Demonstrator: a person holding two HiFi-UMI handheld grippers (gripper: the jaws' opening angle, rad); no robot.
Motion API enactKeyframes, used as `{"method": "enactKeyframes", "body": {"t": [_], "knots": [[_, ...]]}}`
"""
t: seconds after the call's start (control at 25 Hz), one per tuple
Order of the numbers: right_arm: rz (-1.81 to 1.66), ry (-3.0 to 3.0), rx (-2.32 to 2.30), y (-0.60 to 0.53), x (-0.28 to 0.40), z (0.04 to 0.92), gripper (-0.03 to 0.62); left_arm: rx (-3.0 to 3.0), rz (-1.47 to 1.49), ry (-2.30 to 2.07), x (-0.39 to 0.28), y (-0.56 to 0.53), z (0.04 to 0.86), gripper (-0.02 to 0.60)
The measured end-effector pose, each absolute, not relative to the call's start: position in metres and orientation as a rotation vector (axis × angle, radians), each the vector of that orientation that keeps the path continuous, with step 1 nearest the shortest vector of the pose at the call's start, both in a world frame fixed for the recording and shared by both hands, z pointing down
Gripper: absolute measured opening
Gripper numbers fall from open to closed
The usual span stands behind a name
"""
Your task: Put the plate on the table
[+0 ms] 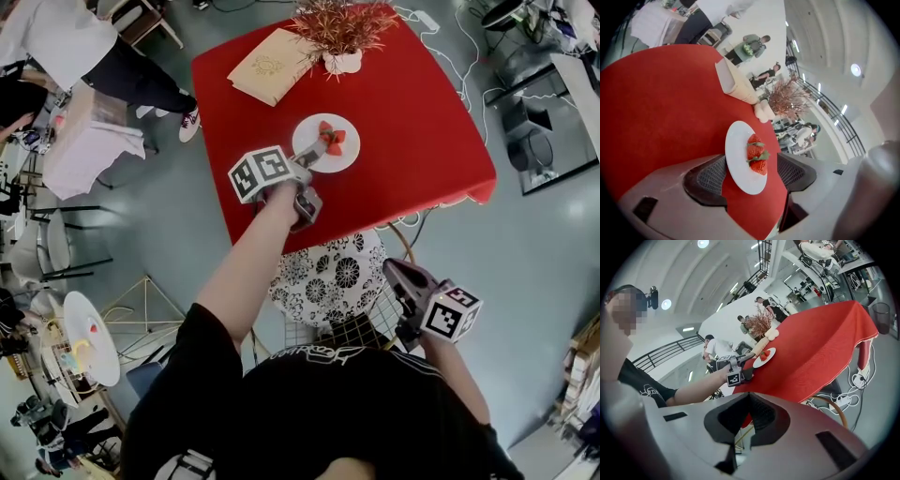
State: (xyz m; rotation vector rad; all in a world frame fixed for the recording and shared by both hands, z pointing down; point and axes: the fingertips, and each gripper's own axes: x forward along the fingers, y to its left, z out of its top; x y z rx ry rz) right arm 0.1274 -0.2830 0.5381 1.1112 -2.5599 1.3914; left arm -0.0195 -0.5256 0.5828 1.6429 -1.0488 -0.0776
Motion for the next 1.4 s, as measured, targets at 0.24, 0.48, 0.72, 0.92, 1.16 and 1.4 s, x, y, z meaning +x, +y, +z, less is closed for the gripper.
{"method": "enactKeyframes", "body": {"t": [0.24,0.48,0.72,0.92,1.16,1.4], "knots": [[1.395,-2.546,1.119,-0.281,0.129,0.54,0.008,1.785,0.131,-1.02,-0.011,-0.517,0.586,0.341],[1.392,-2.552,1.113,-0.278,0.128,0.538,0.008,1.913,0.327,-0.994,-0.008,-0.507,0.589,0.341],[1.395,-2.564,1.113,-0.278,0.126,0.535,0.008,2.047,0.617,-0.993,-0.009,-0.491,0.598,0.341],[1.36,-2.581,1.103,-0.279,0.123,0.529,0.008,2.065,0.704,-1.01,-0.019,-0.48,0.601,0.339],[1.29,-2.604,1.115,-0.277,0.121,0.513,0.008,2.08,0.607,-1.047,-0.033,-0.46,0.577,0.317],[1.131,-2.655,1.167,-0.278,0.122,0.482,0.008,2.216,0.512,-0.983,-0.019,-0.408,0.516,0.088]]}}
